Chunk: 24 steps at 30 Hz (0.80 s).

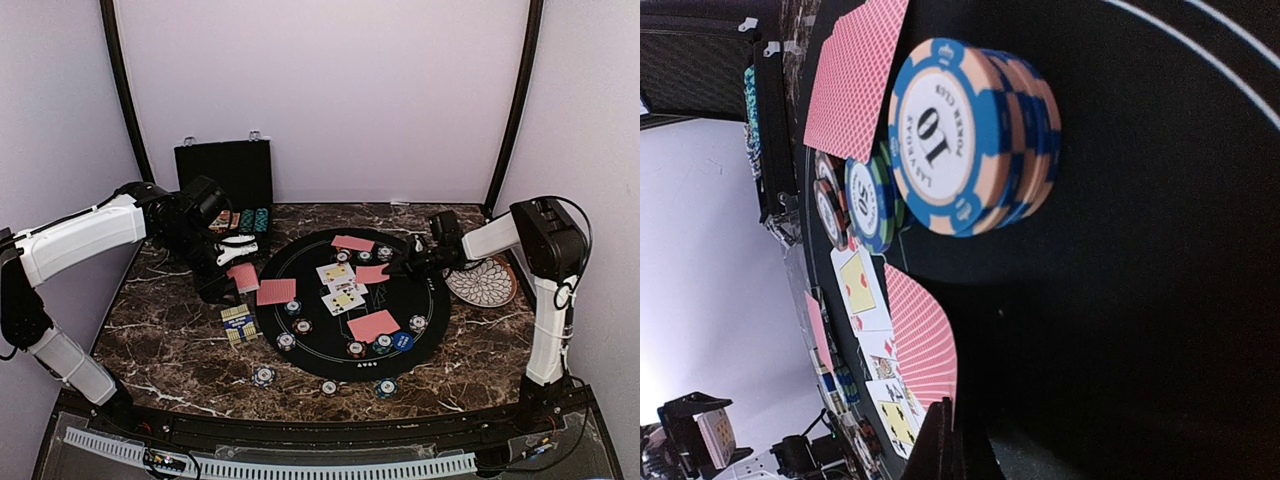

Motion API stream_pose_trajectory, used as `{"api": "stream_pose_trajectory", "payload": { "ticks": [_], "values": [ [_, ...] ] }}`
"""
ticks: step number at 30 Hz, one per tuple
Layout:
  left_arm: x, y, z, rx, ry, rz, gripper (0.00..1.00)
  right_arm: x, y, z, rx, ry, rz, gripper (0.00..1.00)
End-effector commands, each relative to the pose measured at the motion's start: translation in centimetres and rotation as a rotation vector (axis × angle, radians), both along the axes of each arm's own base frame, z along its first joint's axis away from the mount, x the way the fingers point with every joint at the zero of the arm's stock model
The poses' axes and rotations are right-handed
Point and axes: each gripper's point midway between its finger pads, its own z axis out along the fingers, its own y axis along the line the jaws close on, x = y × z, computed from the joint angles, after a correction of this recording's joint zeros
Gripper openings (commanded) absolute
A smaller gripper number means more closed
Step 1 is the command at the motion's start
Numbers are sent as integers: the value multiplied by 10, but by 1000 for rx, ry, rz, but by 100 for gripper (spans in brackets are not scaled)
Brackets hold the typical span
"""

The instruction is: Distribute texas hold em gaming equipment

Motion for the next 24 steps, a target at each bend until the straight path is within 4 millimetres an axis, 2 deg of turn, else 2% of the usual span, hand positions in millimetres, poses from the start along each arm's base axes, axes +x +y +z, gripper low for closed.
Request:
{"api": "stream_pose_trajectory", "payload": {
  "ticks": [1,8,11,15,19,24],
  "values": [
    [-1,2,15,-16,-28,-5,0,14,-7,-4,-55,-25,-7,0],
    [-1,1,15,-17,-25,-5,0,18,-13,-11,-136,-21,7,0],
    [-1,1,15,-17,-24,-5,0,16,-16,-18,-188,-6,29,13],
    [-1,0,15,-18,-22,-6,0,12,-23,-23,-287,3,45,38],
    [-1,0,14,-19,-17,-7,0,16,-29,-11,-358,-29,36,49],
    [-1,-1,13,-19,-15,-7,0,21,-35,24,-434,-107,4,54]
  ]
}}
